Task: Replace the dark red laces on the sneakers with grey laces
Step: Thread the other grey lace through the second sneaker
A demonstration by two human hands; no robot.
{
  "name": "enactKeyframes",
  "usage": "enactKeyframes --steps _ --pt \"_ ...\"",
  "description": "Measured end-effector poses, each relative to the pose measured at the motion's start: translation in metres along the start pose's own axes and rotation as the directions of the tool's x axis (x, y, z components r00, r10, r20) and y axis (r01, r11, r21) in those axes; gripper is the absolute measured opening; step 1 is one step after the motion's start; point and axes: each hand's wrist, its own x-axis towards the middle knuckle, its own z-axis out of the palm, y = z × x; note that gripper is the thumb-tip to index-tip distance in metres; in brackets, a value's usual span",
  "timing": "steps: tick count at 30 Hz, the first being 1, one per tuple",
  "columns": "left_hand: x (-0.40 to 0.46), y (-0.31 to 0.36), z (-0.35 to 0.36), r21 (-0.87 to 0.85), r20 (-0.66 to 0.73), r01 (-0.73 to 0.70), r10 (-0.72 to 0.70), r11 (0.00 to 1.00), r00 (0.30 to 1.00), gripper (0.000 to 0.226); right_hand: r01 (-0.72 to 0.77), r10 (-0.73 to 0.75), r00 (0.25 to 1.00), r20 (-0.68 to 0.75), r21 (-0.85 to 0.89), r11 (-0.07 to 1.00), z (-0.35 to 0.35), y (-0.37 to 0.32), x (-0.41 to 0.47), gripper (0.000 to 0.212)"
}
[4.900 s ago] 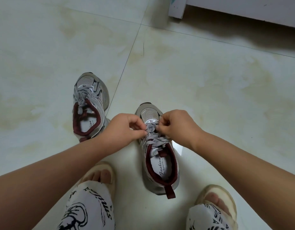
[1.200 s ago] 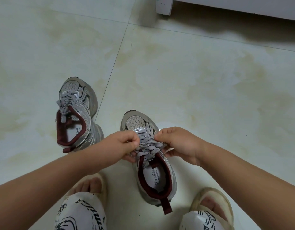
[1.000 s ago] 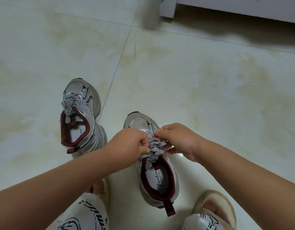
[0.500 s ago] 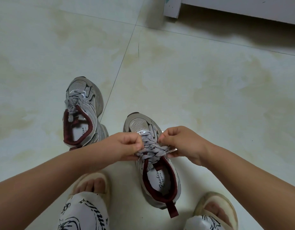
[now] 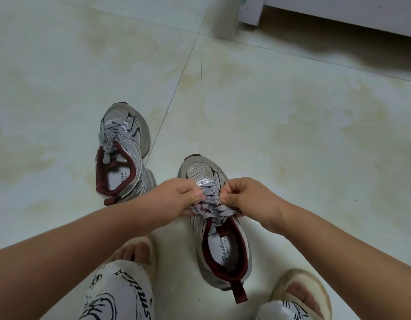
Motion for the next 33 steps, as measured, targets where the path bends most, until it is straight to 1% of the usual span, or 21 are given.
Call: enactKeyframes --steps 2,4,7,9,10,12,14,15,16,17,18,20,21,23,26,31,33 --pt "-0.001 -0.008 0.0 0.114 -0.011 -0.058 0.06 0.992 0.998 0.018 -0.016 0.016 1.0 -0.014 0.042 0.999 -0.002 -0.002 -0.002 0.018" --pt "-0.006 -0.011 0.0 0.254 -0.032 -0.152 0.166 0.955 0.986 0.015 -0.04 0.041 0.999 -0.014 0.073 0.997 -0.004 -0.005 -0.003 0.012" --pt "-0.013 -0.015 0.006 0.391 -0.054 -0.326 0.375 0.861 0.926 0.024 -0.029 0.029 0.999 0.014 0.003 1.0 -0.003 -0.009 -0.002 0.01" --pt "-0.017 -0.018 0.009 0.425 -0.081 -0.35 0.42 0.835 0.904 0.027 -0.01 0.012 1.0 0.029 -0.056 0.998 -0.001 -0.01 0.0 0.016" --pt "-0.019 -0.02 0.01 0.418 -0.105 -0.342 0.42 0.841 0.902 0.026 -0.019 0.021 0.999 0.039 -0.062 0.998 0.0 -0.01 0.001 0.023" --pt "-0.02 -0.025 0.011 0.399 -0.135 -0.314 0.394 0.862 0.909 0.025 -0.093 0.091 0.994 0.067 0.029 0.995 0.002 -0.008 0.003 0.031" --pt "-0.022 -0.028 0.01 0.41 -0.133 -0.311 0.393 0.857 0.91 0.024 -0.162 0.148 0.985 0.09 0.171 0.972 0.004 -0.006 0.004 0.031" --pt "-0.021 -0.029 0.01 0.405 -0.147 -0.296 0.381 0.865 0.913 0.022 -0.165 0.151 0.985 0.084 0.195 0.967 0.006 -0.005 0.003 0.03" --pt "-0.021 -0.03 0.009 0.363 -0.176 -0.267 0.347 0.893 0.921 0.02 -0.15 0.141 0.988 0.061 0.178 0.973 0.007 -0.005 0.003 0.029" --pt "-0.02 -0.029 0.008 0.268 -0.208 -0.233 0.293 0.935 0.933 0.019 -0.119 0.117 0.993 0.026 0.131 0.984 0.008 -0.007 0.001 0.027" --pt "-0.019 -0.028 0.007 0.127 -0.227 -0.197 0.222 0.972 0.948 0.019 -0.078 0.079 0.997 -0.013 0.066 0.995 0.008 -0.01 -0.002 0.026" --pt "-0.018 -0.025 0.006 -0.145 -0.195 -0.108 0.079 0.983 0.978 0.021 0.004 -0.011 0.998 -0.065 -0.104 0.995 0.007 -0.016 -0.009 0.024" --pt "-0.017 -0.024 0.004 -0.214 -0.176 -0.066 0.028 0.975 0.984 0.021 0.025 -0.039 0.997 -0.066 -0.207 0.978 0.006 -0.019 -0.012 0.024" --pt "-0.017 -0.02 0.003 -0.278 -0.157 -0.019 -0.026 0.96 0.987 0.023 0.018 -0.041 0.998 -0.054 -0.371 0.929 0.006 -0.022 -0.017 0.026" --pt "-0.017 -0.018 0.002 -0.281 -0.165 -0.011 -0.037 0.96 0.986 0.023 0.022 -0.054 0.996 -0.067 -0.411 0.912 0.009 -0.022 -0.016 0.024" --pt "-0.021 -0.016 0.003 -0.122 -0.15 -0.056 0.038 0.991 0.988 0.014 0.065 -0.089 0.995 -0.042 -0.394 0.917 0.009 -0.021 -0.023 0.016" --pt "-0.023 -0.015 0.003 -0.087 -0.13 -0.072 0.06 0.994 0.99 0.013 0.082 -0.108 0.994 -0.028 -0.464 0.882 0.011 -0.023 -0.027 0.018"
